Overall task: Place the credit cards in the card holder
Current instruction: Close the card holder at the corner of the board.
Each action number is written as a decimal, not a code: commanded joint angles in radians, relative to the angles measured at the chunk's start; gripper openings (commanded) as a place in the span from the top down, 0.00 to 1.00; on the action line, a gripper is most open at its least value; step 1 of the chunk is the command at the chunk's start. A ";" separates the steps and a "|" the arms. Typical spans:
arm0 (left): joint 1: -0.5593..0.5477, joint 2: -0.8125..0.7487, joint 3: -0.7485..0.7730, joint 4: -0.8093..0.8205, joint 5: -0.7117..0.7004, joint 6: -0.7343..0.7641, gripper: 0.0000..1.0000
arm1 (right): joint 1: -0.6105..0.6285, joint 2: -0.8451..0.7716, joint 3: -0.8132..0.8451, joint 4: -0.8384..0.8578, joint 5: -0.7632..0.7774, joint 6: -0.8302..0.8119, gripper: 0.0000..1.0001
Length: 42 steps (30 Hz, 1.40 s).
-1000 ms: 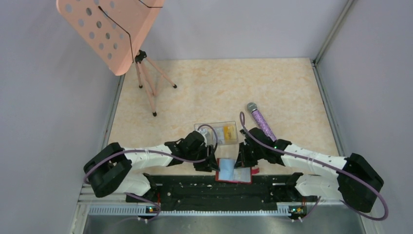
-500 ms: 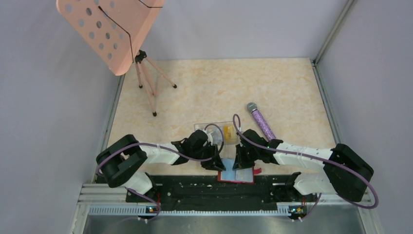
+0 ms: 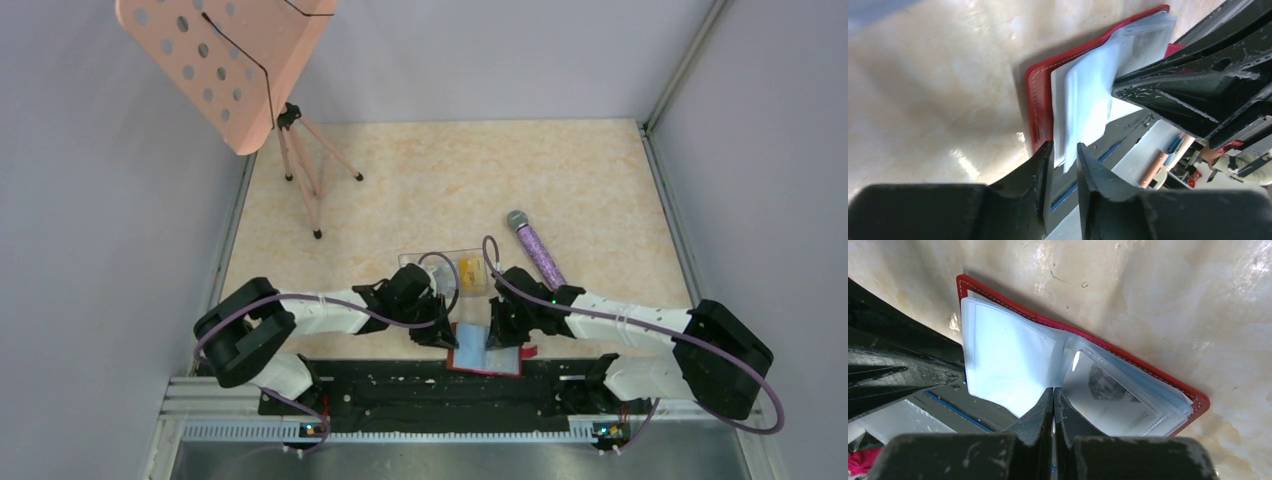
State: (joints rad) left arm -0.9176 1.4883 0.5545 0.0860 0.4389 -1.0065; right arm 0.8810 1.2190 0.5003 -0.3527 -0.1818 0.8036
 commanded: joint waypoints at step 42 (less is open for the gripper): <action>0.003 -0.009 0.036 0.169 0.080 -0.031 0.97 | 0.016 0.048 -0.008 0.148 -0.062 0.022 1.00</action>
State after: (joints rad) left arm -0.9112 1.4384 0.5365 0.1711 0.5106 -1.0527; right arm 0.8814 1.2858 0.4973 -0.2531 -0.2417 0.8085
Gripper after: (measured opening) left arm 0.014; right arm 0.003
